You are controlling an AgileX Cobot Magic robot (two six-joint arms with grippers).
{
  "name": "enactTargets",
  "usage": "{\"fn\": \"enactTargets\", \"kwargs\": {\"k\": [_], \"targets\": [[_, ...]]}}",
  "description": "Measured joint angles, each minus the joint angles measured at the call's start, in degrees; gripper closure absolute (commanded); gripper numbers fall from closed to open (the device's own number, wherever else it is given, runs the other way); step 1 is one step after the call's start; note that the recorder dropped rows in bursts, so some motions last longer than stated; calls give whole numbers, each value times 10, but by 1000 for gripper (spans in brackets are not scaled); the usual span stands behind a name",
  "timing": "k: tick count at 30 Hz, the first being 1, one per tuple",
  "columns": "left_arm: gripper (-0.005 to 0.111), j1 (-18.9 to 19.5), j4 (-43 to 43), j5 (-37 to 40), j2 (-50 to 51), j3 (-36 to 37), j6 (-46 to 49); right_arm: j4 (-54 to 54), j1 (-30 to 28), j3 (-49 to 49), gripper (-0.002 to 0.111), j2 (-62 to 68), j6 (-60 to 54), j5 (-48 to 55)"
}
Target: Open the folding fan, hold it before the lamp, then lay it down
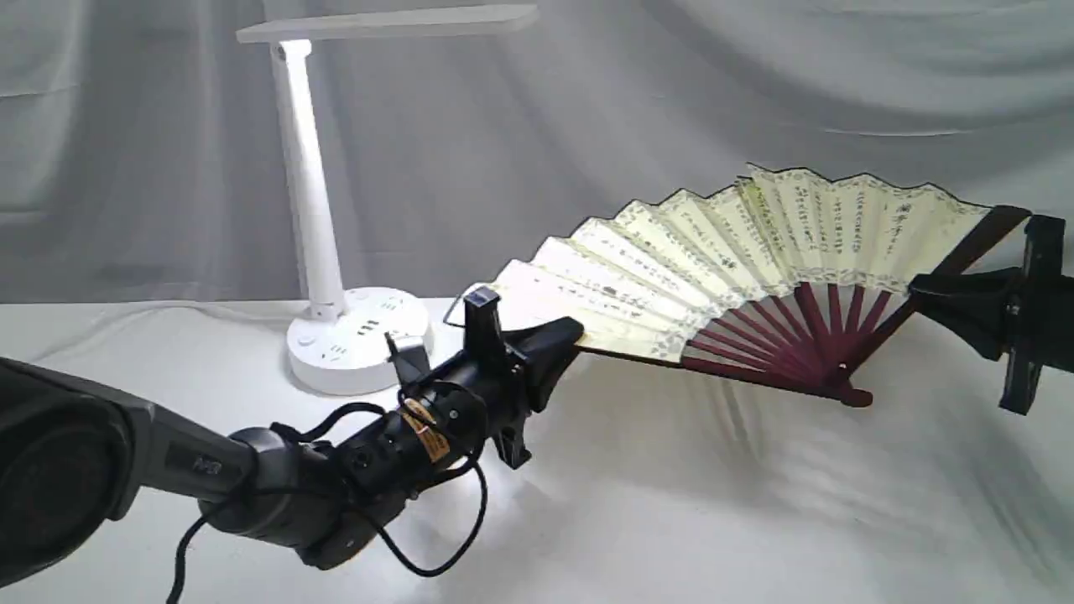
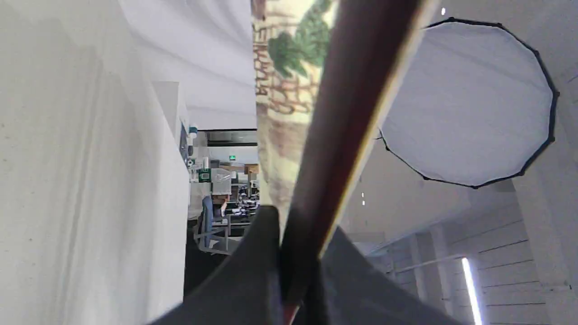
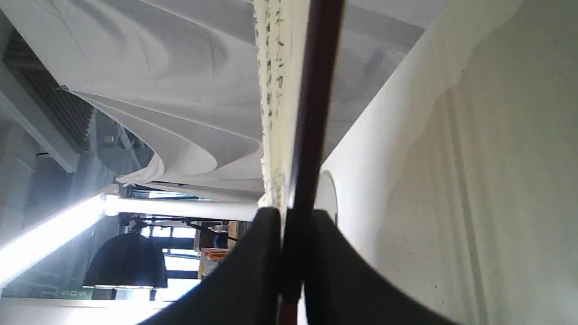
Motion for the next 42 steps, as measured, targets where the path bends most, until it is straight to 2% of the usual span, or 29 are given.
{"fn": "enactTargets", "kwargs": {"k": [5,12,21,38,42], "targets": [[107,-3,-9,2,-18,17,21,-2,-12,0,108,0,4,11],[107,-17,-71,2,-55,77,68,-12,-25,0,108,0,7,26],[107,-32,-114,2,-86,118,109,-21,-35,0,108,0,10,38],[107,-40,-119,10,-95,122,120,-37,-51,1,108,0,18,38],[107,-40,-120,10,-106,142,120,-43,-51,1,108,0,18,38]]}}
